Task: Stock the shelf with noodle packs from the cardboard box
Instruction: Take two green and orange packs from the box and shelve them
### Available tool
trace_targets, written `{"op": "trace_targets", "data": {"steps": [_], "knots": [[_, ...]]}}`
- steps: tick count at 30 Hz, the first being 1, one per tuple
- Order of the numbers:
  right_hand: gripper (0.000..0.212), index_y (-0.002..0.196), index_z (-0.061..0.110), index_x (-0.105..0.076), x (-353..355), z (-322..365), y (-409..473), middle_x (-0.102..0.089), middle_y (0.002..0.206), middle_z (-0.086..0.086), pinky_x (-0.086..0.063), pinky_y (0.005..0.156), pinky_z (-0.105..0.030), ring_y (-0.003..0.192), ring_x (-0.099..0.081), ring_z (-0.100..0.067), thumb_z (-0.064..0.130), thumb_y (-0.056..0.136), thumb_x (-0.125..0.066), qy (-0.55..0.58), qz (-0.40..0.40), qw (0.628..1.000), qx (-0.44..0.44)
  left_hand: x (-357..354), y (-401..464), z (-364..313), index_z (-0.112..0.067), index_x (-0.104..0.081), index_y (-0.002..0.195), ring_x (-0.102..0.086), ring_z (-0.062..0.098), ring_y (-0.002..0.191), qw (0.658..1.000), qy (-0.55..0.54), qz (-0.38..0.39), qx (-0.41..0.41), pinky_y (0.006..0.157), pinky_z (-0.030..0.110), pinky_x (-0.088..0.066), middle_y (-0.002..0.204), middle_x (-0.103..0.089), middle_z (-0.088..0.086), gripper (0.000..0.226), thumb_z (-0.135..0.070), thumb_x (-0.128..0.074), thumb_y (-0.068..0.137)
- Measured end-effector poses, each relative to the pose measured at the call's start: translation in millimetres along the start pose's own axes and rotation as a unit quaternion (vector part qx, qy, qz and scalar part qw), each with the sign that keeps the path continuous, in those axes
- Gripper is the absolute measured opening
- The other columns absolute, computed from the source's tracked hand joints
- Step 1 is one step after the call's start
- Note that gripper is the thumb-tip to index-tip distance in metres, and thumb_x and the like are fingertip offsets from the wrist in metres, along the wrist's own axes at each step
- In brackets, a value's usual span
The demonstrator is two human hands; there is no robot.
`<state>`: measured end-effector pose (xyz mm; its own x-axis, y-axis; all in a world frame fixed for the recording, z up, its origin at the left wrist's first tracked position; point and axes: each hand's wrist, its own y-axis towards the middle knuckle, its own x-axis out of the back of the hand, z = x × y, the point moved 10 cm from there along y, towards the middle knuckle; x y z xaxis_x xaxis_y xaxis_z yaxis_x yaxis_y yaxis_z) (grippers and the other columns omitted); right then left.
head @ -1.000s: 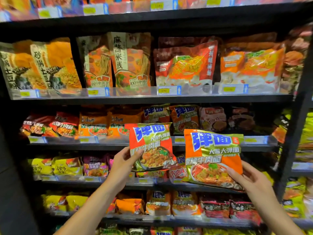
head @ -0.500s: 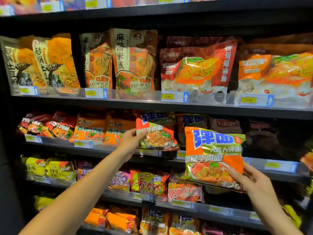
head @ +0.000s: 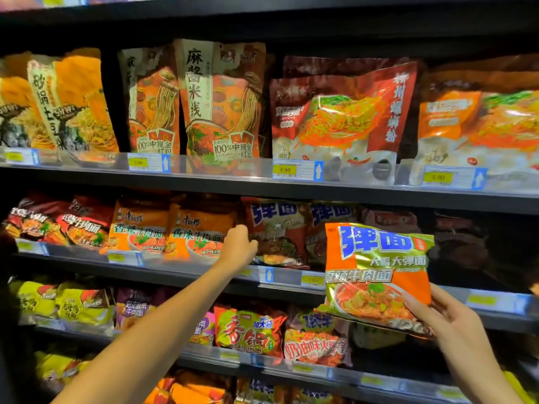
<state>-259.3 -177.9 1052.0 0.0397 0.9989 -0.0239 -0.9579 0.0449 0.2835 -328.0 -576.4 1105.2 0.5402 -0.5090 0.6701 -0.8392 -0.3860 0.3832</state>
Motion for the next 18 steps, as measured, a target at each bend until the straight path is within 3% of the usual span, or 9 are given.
{"op": "trace_targets", "data": {"steps": [3, 6, 9, 11, 13, 15, 18], "knots": [[0.038, 0.120, 0.023, -0.068, 1.2, 11.0, 7.6, -0.077, 0.106, 0.005, -0.056, 0.082, -0.034, 0.097, -0.073, -0.013, 0.022, 0.082, -0.074, -0.007, 0.000, 1.000, 0.021, 10.0, -8.4, -11.6, -0.015, -0.039, 0.080, -0.049, 0.024, 0.083, 0.996, 0.049, -0.045, -0.063, 0.060, 0.027, -0.035, 0.091, -0.044, 0.006, 0.026, -0.014, -0.060, 0.094], [0.036, 0.121, 0.020, -0.068, 1.5, 23.0, 19.7, -0.076, 0.108, 0.005, -0.060, 0.078, -0.025, 0.100, -0.073, -0.012, 0.020, 0.086, -0.072, -0.016, 0.003, 0.999, 0.051, 12.4, -26.4, -24.5, -0.008, -0.046, 0.108, -0.048, 0.028, 0.098, 0.976, 0.098, -0.089, -0.171, 0.072, 0.033, -0.040, 0.101, -0.045, 0.007, 0.027, -0.026, -0.060, 0.095], [0.033, 0.120, 0.018, -0.069, -1.3, 29.0, 44.6, -0.076, 0.108, 0.006, -0.058, 0.077, -0.018, 0.100, -0.072, -0.011, 0.021, 0.087, -0.072, -0.020, 0.011, 0.998, 0.059, 0.4, -47.6, -28.3, -0.013, -0.045, 0.140, -0.040, 0.026, 0.132, 0.963, 0.089, -0.062, -0.247, 0.102, 0.039, -0.043, 0.138, -0.045, 0.008, 0.049, -0.035, -0.055, 0.098], [0.032, 0.119, 0.018, -0.070, -10.9, 31.7, 62.6, -0.076, 0.108, 0.008, -0.057, 0.080, -0.020, 0.100, -0.072, -0.009, 0.024, 0.087, -0.072, -0.045, 0.027, 0.997, 0.060, -10.3, -60.8, -30.6, -0.021, -0.041, 0.147, -0.029, 0.022, 0.144, 0.951, 0.098, -0.029, -0.291, 0.116, 0.041, -0.034, 0.152, -0.036, 0.002, 0.053, -0.046, -0.044, 0.100], [0.029, 0.116, 0.018, -0.071, -20.0, 28.5, 81.5, -0.076, 0.107, 0.006, -0.053, 0.085, -0.028, 0.100, -0.071, -0.011, 0.027, 0.089, -0.072, -0.071, 0.033, 0.996, 0.048, -21.0, -72.2, -34.3, -0.024, -0.040, 0.148, -0.025, 0.021, 0.147, 0.936, 0.128, -0.007, -0.329, 0.119, 0.042, -0.029, 0.155, -0.035, -0.003, 0.059, -0.056, -0.031, 0.099], [0.025, 0.108, 0.011, -0.071, -30.0, 20.4, 102.6, -0.076, 0.100, -0.001, -0.052, 0.077, -0.029, 0.092, -0.071, -0.016, 0.027, 0.089, -0.073, -0.081, 0.034, 0.996, 0.021, -27.7, -78.1, -34.5, -0.027, -0.039, 0.149, -0.021, 0.018, 0.149, 0.931, 0.142, 0.013, -0.337, 0.121, 0.042, -0.025, 0.158, -0.031, -0.007, 0.063, -0.062, -0.025, 0.098], [0.052, 0.101, -0.003, -0.062, -39.0, 5.1, 133.0, -0.072, 0.095, -0.013, -0.054, 0.075, -0.037, 0.088, -0.070, -0.024, 0.037, 0.076, -0.081, -0.095, 0.012, 0.995, -0.028, -31.2, -83.3, -30.1, -0.031, -0.036, 0.150, -0.014, 0.013, 0.151, 0.932, 0.138, 0.025, -0.335, 0.122, 0.042, -0.023, 0.159, -0.026, -0.012, 0.063, -0.065, -0.024, 0.098]]}}
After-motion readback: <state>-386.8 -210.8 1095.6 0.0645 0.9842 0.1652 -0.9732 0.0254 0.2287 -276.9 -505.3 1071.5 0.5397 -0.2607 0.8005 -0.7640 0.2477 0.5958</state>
